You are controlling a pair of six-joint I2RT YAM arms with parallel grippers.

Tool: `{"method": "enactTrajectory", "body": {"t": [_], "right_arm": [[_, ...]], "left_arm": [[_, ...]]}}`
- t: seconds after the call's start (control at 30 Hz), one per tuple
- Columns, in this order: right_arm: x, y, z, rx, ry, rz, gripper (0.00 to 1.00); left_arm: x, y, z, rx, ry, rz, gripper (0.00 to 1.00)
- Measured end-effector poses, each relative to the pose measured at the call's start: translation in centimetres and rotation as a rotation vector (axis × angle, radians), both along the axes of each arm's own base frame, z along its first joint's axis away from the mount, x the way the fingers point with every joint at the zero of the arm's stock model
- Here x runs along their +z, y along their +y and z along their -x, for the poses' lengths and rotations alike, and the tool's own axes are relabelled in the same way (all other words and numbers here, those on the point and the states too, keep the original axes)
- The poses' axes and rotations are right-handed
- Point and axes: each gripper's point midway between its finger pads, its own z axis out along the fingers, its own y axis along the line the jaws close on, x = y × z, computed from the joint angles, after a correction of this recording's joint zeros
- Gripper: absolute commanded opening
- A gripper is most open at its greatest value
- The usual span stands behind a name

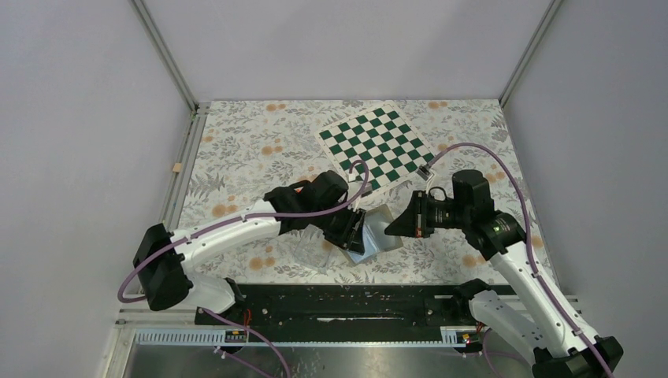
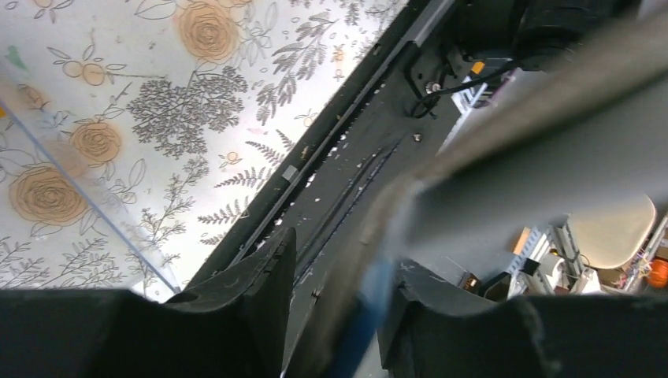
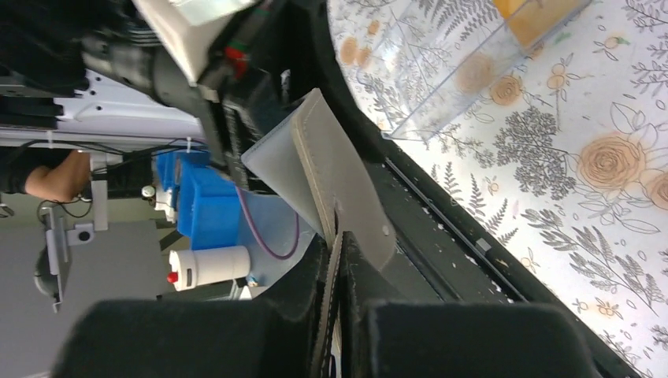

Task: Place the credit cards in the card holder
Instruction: Open the card holder at the center of the board.

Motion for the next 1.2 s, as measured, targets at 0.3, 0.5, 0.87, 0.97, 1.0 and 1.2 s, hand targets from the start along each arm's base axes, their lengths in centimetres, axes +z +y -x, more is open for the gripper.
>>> {"method": "enactTrajectory", "body": {"t": [0.3, 0.5, 0.87, 0.97, 1.0, 1.2], "right_arm": [[-0.3, -0.4, -0.7, -0.037, 0.042, -0.056, 0.0], [-2.7, -1.1, -1.4, -0.11, 0.122, -0.012, 0.0], [-8.9, -3.2, -2.8, -0.315, 0.279, 0.14, 0.0], [-11.0, -3.8, -2.6, -0.349, 0.326, 0.187, 0.0], [-11.7, -4.0, -2.4, -0.361, 0.347, 0.2, 0.0], [-15.9, -5.1, -0.6, -0.433, 0.476, 0.269, 0.0]], "left_arm": [[-2.6, 3.2, -3.6, 0.192, -0.116, -0.207, 0.81], [1.5, 6.7, -6.3, 0.392, -0.299, -0.192, 0.89], [7.2, 10.6, -7.8, 0.595, -0.431, -0.046, 0.9], [6.6, 10.8, -7.9, 0.596, -0.425, -0.06, 0.9], [6.4, 10.8, -7.9, 0.596, -0.422, -0.064, 0.9], [5.8, 10.2, -8.0, 0.584, -0.408, -0.076, 0.89]]}}
